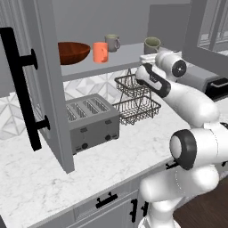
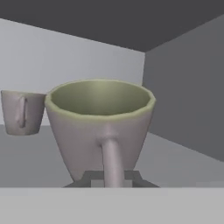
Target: Gather all objects into one cabinet and sort the glasses and bowls to opposite sides.
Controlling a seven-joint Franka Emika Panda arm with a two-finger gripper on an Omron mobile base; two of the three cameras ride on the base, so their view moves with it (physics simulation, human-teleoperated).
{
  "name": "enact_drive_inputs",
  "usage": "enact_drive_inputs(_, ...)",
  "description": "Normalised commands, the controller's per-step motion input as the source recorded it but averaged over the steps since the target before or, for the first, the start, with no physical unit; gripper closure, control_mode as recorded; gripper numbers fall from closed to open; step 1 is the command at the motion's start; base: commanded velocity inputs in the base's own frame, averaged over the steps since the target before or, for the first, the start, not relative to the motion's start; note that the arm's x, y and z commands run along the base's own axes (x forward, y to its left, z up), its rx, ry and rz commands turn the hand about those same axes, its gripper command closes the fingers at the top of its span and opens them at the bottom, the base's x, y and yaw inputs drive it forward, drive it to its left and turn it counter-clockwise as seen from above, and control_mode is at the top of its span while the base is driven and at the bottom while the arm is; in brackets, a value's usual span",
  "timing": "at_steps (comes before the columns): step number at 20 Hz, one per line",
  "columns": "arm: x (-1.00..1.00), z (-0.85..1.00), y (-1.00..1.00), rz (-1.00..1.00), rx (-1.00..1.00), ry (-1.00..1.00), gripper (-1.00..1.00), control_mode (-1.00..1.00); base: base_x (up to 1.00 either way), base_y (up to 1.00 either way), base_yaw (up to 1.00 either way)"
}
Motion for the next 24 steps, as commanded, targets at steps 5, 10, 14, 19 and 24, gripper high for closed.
enact_drive_inputs(5,0.88,-0.21,0.08,-0.02,0.0,0.01,1.0,-1.0,0.0,0.0,0.0)
enact_drive_inputs(10,0.89,-0.11,0.0,-0.02,0.0,0.08,1.0,-1.0,0.0,0.0,0.0)
enact_drive_inputs(14,1.0,-0.08,0.0,-0.02,0.0,0.16,1.0,-1.0,0.0,0.0,0.0)
enact_drive_inputs(19,1.0,-0.22,0.0,0.0,0.0,0.19,1.0,-1.0,0.0,0.0,0.0)
enact_drive_inputs(24,1.0,-0.34,0.0,0.0,0.0,0.2,1.0,-1.0,0.0,0.0,0.0)
